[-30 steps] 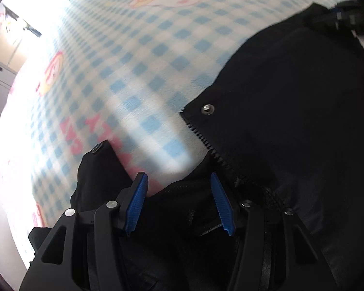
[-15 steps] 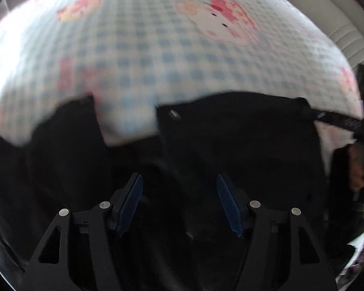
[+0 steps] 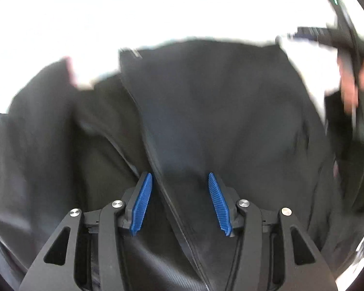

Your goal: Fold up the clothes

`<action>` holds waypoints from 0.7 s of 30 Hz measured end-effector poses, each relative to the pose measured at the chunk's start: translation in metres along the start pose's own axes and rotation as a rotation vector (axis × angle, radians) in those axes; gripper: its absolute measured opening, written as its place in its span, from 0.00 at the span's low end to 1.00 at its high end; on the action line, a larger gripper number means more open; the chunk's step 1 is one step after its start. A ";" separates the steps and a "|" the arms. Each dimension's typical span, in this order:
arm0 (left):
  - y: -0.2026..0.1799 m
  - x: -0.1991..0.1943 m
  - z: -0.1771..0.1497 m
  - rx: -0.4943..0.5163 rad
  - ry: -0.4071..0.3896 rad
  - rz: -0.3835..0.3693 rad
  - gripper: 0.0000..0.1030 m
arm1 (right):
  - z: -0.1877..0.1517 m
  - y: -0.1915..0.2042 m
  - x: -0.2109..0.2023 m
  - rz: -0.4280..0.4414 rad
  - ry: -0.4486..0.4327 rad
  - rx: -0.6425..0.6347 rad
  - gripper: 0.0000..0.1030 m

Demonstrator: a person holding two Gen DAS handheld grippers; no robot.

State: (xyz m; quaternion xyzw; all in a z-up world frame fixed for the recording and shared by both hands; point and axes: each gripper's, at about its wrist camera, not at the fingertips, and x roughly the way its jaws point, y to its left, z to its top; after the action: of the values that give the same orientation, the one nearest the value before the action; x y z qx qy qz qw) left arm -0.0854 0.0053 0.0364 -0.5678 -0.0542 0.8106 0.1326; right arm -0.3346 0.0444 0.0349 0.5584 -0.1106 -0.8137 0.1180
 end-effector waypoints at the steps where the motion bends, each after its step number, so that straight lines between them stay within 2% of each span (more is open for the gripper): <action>1: 0.008 -0.001 0.004 -0.063 -0.027 -0.044 0.50 | -0.005 0.000 0.005 0.008 0.025 0.006 0.60; 3: 0.014 0.005 0.005 -0.189 -0.047 -0.141 0.50 | -0.019 0.003 0.019 0.026 0.092 0.013 0.60; 5: -0.007 0.012 -0.001 -0.145 -0.040 -0.091 0.50 | -0.034 0.006 0.032 0.043 0.160 0.020 0.44; 6: -0.019 0.015 -0.005 -0.114 -0.035 -0.058 0.52 | -0.034 0.011 0.036 0.025 0.153 0.007 0.31; 7: -0.032 0.018 -0.010 -0.088 -0.017 -0.015 0.53 | -0.030 0.019 0.035 -0.007 0.116 -0.020 0.17; 8: -0.013 0.029 0.013 -0.072 0.030 0.011 0.56 | -0.024 0.028 0.030 -0.045 0.063 -0.053 0.15; 10: -0.004 0.049 0.003 -0.066 0.100 0.025 0.60 | -0.009 0.044 0.013 -0.111 -0.038 -0.106 0.15; 12: -0.009 0.040 -0.009 -0.031 0.089 0.036 0.60 | -0.003 0.054 -0.005 -0.101 -0.090 -0.129 0.15; 14: -0.014 0.025 -0.020 -0.016 0.072 0.026 0.59 | -0.005 0.063 -0.023 -0.080 -0.119 -0.122 0.26; 15: -0.017 0.015 -0.027 -0.016 0.067 -0.006 0.59 | -0.005 0.055 -0.037 -0.057 -0.097 -0.117 0.50; 16: -0.022 0.003 -0.036 -0.008 0.054 -0.029 0.59 | -0.004 0.044 -0.053 -0.031 -0.066 -0.113 0.67; 19: -0.043 -0.039 -0.081 0.032 0.032 -0.039 0.59 | -0.032 0.029 -0.103 -0.019 -0.030 -0.055 0.64; 21: -0.042 -0.050 -0.129 0.020 0.051 -0.083 0.59 | -0.082 0.032 -0.123 0.027 -0.013 -0.077 0.63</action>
State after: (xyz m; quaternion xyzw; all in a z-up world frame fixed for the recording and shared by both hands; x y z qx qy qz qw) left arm 0.0576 0.0234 0.0471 -0.5842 -0.0661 0.7901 0.1733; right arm -0.2128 0.0491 0.1245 0.5467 -0.0872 -0.8192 0.1497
